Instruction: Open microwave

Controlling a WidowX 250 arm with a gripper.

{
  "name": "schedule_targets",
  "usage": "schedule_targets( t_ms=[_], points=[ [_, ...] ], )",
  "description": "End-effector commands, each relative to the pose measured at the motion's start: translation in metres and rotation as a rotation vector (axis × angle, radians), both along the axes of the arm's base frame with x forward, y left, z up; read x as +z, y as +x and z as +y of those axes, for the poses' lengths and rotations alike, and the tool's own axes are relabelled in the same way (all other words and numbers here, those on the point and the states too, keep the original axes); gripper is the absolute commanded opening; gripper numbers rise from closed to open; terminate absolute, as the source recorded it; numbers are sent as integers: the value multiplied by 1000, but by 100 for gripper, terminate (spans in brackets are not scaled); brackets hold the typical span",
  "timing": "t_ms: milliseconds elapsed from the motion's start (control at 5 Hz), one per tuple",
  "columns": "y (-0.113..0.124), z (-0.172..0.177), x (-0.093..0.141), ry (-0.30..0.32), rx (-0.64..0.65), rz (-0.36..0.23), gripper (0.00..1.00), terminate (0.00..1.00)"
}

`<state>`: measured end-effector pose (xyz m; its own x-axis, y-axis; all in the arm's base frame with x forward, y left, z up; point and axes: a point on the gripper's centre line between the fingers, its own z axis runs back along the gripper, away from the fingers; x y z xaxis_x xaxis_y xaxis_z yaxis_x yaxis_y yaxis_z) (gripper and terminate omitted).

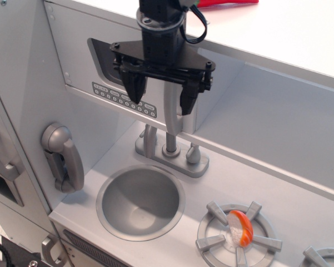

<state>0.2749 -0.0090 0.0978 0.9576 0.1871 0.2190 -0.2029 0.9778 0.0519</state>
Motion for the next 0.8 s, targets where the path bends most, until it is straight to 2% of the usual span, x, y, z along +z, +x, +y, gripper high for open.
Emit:
schedule_targets(
  t_ms=[0,200,400,600],
  points=[
    [25,2,12,35,-9,-129,100,0],
    [29,1,15,29,-60,-133,0,0],
    [32,4,19,-3,-74,-162,0,0],
    [33,6,21,-10,-87,-167,0,0]
  ],
)
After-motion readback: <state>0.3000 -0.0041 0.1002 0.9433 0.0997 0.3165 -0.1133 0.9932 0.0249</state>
